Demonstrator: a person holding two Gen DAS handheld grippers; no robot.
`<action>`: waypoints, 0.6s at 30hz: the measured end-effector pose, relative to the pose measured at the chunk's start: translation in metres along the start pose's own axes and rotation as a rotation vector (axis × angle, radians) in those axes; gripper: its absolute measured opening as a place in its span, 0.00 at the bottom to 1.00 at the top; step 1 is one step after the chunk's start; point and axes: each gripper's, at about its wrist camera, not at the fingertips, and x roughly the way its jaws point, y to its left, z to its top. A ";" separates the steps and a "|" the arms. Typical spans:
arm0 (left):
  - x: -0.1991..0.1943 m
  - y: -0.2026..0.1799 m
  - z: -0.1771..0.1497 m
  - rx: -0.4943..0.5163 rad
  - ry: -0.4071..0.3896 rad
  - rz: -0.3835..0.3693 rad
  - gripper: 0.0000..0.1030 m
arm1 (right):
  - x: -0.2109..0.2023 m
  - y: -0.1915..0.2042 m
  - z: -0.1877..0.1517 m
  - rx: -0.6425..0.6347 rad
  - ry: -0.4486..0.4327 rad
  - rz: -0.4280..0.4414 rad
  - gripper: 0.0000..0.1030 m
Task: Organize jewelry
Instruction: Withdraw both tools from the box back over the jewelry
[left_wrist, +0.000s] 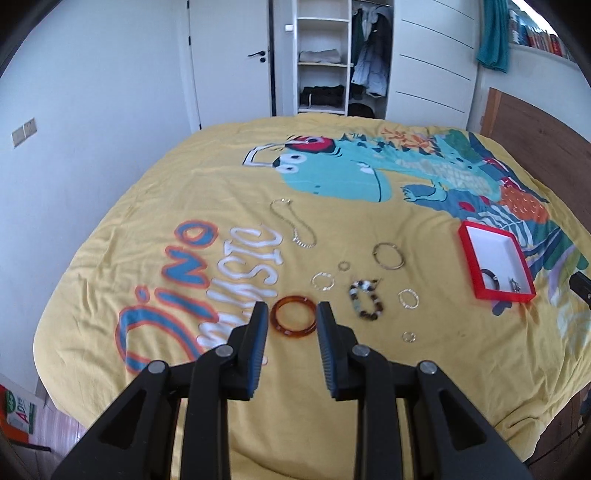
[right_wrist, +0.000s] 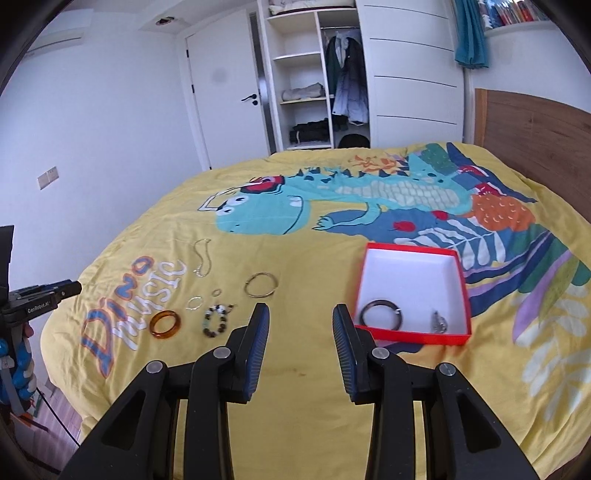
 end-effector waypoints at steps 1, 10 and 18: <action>0.002 0.003 -0.004 -0.007 0.005 0.004 0.25 | 0.002 0.002 -0.001 -0.003 0.004 0.002 0.34; 0.043 0.013 -0.028 -0.072 0.095 0.013 0.25 | 0.032 0.011 -0.013 -0.008 0.069 0.021 0.34; 0.086 0.017 -0.042 -0.087 0.172 0.025 0.25 | 0.081 0.026 -0.036 0.007 0.142 0.079 0.34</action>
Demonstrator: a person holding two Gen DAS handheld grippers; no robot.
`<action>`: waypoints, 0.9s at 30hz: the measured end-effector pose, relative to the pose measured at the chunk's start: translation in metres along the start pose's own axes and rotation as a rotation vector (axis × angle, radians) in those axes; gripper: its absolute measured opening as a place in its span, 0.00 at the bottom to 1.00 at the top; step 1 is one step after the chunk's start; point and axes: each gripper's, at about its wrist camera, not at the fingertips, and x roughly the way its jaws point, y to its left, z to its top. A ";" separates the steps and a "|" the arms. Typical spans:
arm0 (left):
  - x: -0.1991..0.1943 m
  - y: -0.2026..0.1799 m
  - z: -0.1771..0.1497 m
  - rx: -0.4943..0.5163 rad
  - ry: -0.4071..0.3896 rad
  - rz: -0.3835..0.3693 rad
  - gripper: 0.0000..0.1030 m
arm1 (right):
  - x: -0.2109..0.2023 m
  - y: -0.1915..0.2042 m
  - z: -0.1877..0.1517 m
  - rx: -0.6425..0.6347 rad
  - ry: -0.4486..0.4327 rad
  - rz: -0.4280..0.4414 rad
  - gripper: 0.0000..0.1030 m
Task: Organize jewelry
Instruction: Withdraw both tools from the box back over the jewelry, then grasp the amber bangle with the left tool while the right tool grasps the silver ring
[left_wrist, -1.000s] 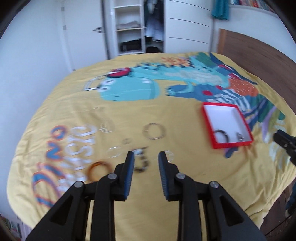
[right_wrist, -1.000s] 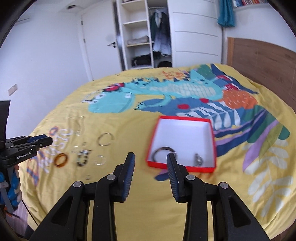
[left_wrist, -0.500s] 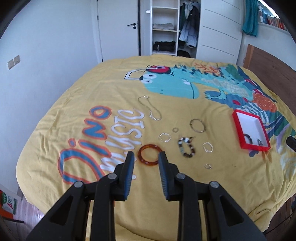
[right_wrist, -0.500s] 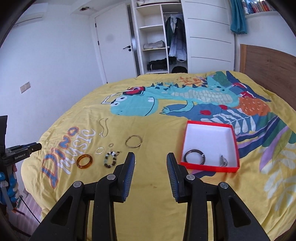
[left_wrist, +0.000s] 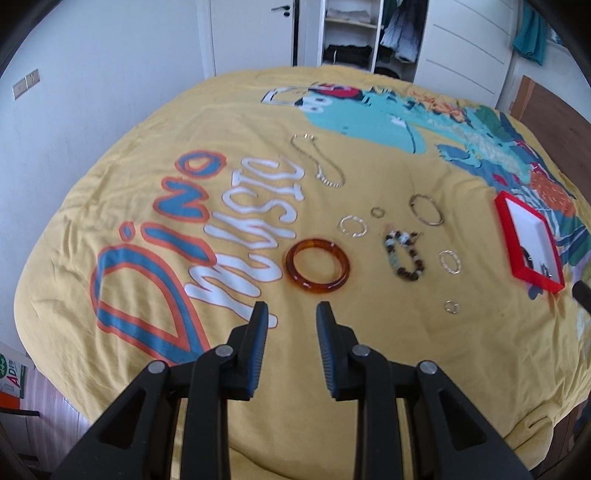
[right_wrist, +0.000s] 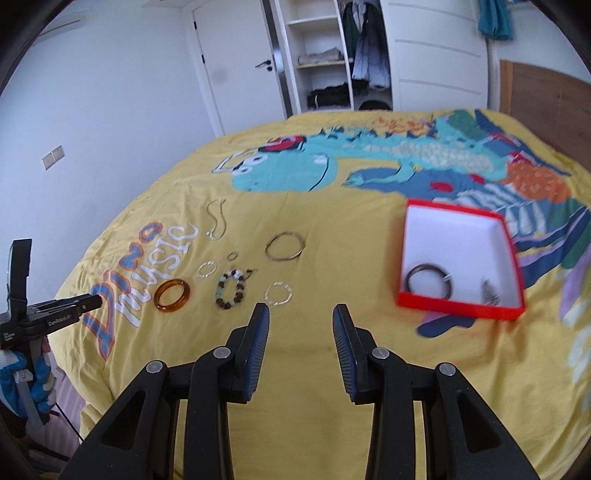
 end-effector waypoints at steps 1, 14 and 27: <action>0.007 0.001 0.000 -0.006 0.010 -0.002 0.25 | 0.006 0.003 -0.002 -0.002 0.011 0.007 0.34; 0.078 0.018 0.017 -0.113 0.089 -0.058 0.25 | 0.105 0.044 -0.022 -0.071 0.196 0.114 0.34; 0.138 0.021 0.028 -0.205 0.175 -0.084 0.27 | 0.167 0.049 -0.029 -0.087 0.280 0.137 0.36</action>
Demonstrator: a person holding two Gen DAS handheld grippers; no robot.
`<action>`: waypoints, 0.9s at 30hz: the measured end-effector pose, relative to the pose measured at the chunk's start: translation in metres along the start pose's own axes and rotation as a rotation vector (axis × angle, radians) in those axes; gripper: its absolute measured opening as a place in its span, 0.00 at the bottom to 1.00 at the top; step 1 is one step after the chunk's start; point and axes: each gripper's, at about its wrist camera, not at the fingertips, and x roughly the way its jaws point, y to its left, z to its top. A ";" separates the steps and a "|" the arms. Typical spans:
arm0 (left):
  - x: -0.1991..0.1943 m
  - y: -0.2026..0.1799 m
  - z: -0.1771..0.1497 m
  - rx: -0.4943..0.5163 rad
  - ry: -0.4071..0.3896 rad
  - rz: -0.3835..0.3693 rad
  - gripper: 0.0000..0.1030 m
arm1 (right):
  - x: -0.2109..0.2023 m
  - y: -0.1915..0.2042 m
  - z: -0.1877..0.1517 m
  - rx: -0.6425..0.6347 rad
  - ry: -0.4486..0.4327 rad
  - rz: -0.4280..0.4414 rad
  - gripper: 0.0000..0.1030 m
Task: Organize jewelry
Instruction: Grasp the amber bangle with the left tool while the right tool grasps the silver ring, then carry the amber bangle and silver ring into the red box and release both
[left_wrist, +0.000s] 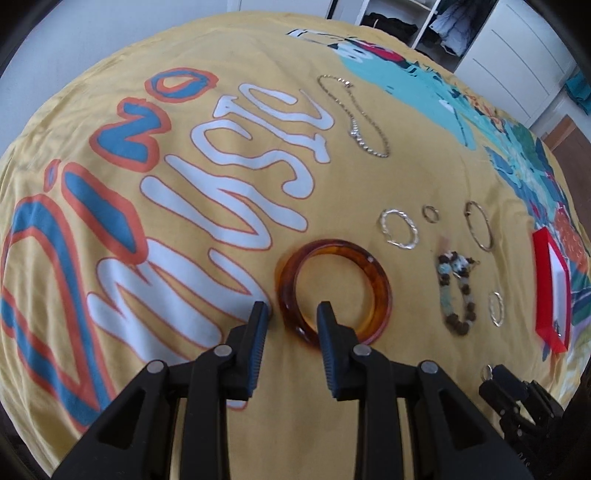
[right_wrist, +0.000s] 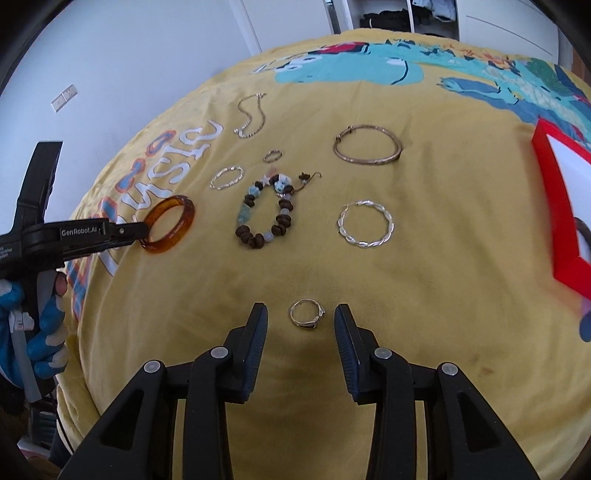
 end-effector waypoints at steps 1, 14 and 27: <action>0.003 0.001 0.001 -0.005 0.004 0.003 0.27 | 0.003 0.000 0.000 -0.001 0.004 -0.001 0.36; 0.019 -0.015 0.005 0.068 -0.016 0.122 0.15 | 0.014 -0.008 0.000 -0.005 0.000 0.001 0.19; -0.025 -0.025 -0.007 0.097 -0.069 0.141 0.09 | -0.035 -0.005 -0.006 -0.016 -0.064 -0.015 0.19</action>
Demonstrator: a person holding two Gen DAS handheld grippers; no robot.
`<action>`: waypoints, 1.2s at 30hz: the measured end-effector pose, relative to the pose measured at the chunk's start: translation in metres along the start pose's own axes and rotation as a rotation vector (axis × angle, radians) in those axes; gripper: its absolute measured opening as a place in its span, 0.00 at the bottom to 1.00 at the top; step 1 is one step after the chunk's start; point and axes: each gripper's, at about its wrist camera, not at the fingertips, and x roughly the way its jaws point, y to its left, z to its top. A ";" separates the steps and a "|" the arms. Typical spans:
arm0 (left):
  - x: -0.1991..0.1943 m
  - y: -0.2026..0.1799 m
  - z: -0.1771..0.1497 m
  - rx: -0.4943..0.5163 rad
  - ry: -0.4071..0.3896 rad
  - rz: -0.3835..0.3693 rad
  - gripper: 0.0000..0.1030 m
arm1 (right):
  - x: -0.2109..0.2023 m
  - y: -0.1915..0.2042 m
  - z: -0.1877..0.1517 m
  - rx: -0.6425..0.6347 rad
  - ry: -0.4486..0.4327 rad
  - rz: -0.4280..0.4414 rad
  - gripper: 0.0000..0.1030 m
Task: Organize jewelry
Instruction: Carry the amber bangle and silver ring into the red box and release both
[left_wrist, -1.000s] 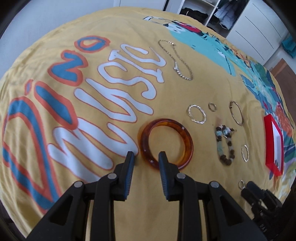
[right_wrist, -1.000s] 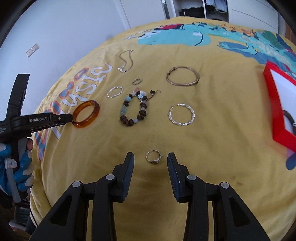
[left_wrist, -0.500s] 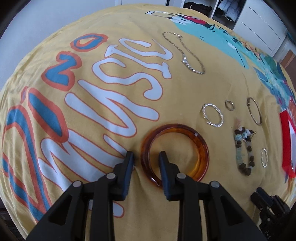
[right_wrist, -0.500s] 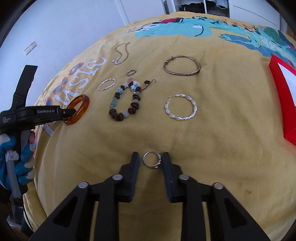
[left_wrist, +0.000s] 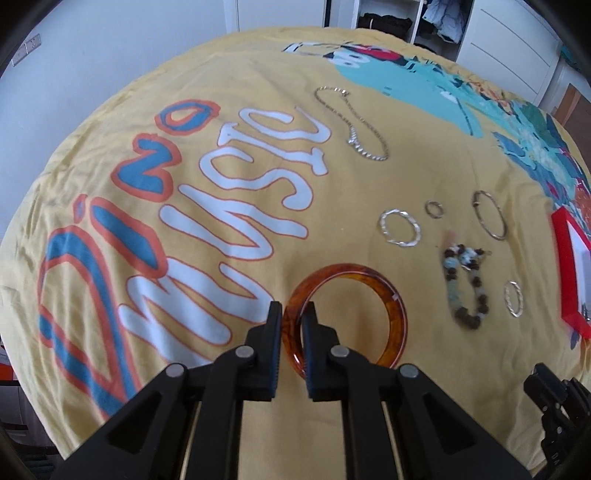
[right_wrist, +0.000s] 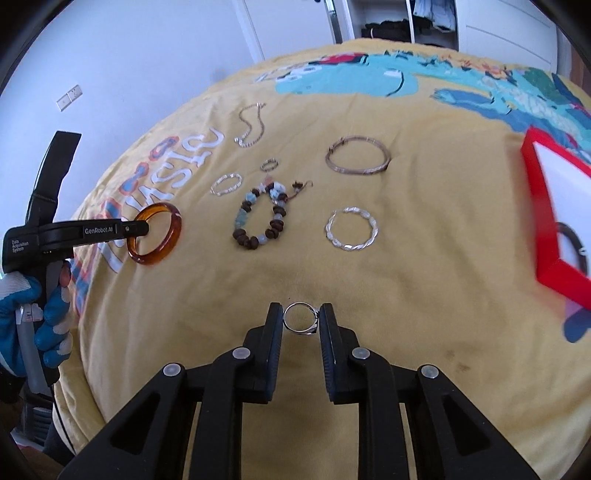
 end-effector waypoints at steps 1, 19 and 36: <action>-0.005 -0.001 0.000 0.003 -0.007 0.000 0.09 | -0.007 0.000 0.000 0.001 -0.010 -0.004 0.19; -0.104 -0.026 -0.019 0.041 -0.136 -0.066 0.09 | -0.132 -0.025 -0.020 0.069 -0.205 -0.106 0.19; -0.128 -0.211 0.031 0.253 -0.188 -0.246 0.09 | -0.202 -0.170 0.002 0.201 -0.325 -0.311 0.19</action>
